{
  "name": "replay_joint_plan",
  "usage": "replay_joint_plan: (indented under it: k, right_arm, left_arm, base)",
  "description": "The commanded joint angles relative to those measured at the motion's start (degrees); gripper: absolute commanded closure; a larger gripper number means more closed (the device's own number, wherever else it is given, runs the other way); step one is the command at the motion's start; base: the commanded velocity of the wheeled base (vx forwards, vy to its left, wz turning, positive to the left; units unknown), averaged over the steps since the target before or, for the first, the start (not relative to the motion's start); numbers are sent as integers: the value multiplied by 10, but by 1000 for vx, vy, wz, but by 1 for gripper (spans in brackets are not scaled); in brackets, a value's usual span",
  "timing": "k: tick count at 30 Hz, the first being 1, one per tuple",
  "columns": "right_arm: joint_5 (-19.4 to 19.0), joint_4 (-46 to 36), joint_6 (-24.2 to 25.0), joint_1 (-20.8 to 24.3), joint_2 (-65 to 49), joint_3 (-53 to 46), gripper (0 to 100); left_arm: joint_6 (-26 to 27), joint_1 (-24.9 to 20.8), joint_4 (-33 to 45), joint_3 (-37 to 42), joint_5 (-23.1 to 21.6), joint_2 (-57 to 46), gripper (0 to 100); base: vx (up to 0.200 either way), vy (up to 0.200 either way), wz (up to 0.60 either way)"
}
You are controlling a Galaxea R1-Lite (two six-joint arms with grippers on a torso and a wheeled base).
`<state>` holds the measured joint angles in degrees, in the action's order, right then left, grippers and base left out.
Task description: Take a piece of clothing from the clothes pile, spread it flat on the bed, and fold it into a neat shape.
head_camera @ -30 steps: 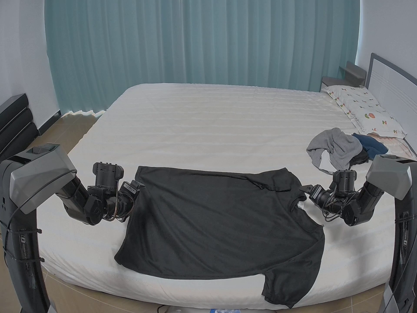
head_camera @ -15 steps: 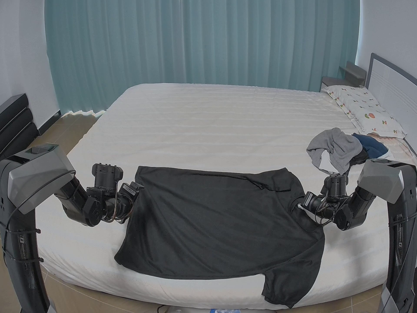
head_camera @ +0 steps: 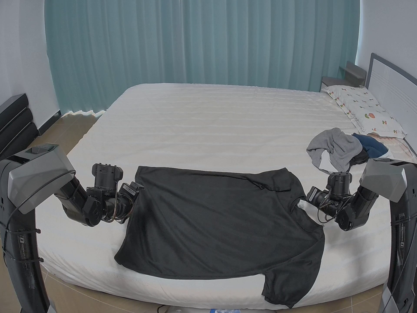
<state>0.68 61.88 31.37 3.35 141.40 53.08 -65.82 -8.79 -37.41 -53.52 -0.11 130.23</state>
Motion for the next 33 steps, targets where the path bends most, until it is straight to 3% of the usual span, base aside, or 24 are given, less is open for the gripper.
replay_joint_plan:
  k: [1, 7, 10, 11, 23, 32, 33]
  right_arm:
    - [0, 3, -6, -4, -38, -21, 100]
    - [-18, 3, -2, -1, -36, -50, 100]
    - [-63, -6, 5, -5, -37, -61, 100]
    - [-81, -6, 5, -6, -38, -67, 0]
    - [-176, -47, 5, -31, -34, -53, 0]
    - [-198, -61, 3, -28, -15, -45, 0]
    - [-198, -61, 3, -28, -15, -45, 100]
  left_arm:
    - [0, 0, 0, 0, 0, 1, 0]
    - [0, 0, 0, 0, -1, 1, 0]
    - [0, 0, 0, 1, -1, 0, 0]
    - [0, 0, 0, 2, -1, 0, 0]
    - [0, 0, -1, 6, -2, -1, 0]
    - [0, 0, -1, 6, -2, -1, 0]
    - [0, 0, -1, 6, -2, -1, 0]
  base:
    - [0, 0, 0]
    - [0, 0, 0]
    - [0, 0, 0]
    - [0, 0, 0]
    - [0, 0, 0]
    - [0, 0, 0]
    - [0, 0, 0]
